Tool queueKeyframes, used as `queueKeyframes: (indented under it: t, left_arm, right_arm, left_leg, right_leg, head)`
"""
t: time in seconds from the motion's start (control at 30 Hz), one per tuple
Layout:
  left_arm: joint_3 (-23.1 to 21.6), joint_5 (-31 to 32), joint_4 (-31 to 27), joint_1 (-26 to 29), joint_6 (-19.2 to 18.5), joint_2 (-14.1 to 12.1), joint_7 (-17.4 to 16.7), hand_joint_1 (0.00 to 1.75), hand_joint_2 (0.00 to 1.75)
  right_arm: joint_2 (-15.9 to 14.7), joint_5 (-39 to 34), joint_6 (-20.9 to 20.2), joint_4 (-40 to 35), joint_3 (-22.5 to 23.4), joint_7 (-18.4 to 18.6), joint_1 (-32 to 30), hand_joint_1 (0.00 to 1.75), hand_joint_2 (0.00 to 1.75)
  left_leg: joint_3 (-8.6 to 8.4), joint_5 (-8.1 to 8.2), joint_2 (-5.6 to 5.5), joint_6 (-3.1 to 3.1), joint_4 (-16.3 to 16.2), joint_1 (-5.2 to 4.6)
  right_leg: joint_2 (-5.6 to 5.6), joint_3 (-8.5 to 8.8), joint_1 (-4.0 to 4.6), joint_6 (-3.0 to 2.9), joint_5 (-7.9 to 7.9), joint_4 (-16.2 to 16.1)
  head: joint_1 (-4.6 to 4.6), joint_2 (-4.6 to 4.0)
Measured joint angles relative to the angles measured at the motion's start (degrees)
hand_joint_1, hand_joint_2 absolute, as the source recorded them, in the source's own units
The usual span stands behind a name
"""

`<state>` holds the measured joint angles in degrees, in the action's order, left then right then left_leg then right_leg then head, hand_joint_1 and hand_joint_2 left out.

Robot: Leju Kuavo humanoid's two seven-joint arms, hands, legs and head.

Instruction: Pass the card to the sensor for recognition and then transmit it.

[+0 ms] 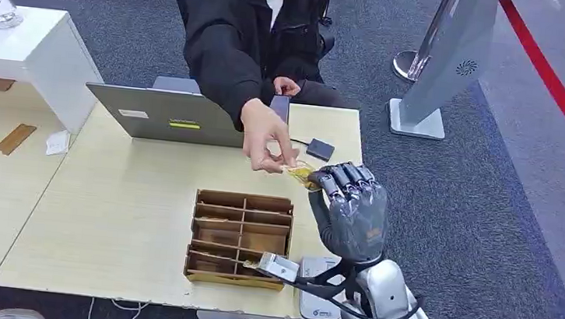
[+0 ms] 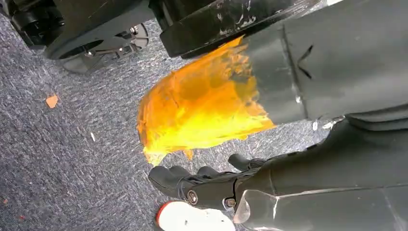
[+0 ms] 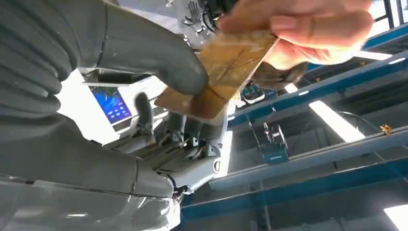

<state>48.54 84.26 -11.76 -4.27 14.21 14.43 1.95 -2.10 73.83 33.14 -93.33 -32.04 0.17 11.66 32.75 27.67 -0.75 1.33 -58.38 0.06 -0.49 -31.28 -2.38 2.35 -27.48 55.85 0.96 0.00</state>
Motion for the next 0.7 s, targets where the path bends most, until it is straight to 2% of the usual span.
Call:
queueKeyframes:
  t: [0.7]
  left_arm:
    - [0.0, 0.0, 0.0, 0.0, 0.0, 0.0, 0.0, 0.00, 0.00]
  right_arm:
    - [0.0, -1.0, 0.0, 0.0, -0.3, -0.4, 0.0, 1.75, 1.75]
  left_leg:
    - [0.00, 0.00, 0.00, 0.00, 0.0, 0.00]
  right_leg:
    - [0.00, 0.00, 0.00, 0.00, 0.00, 0.0]
  head:
    - [0.00, 0.00]
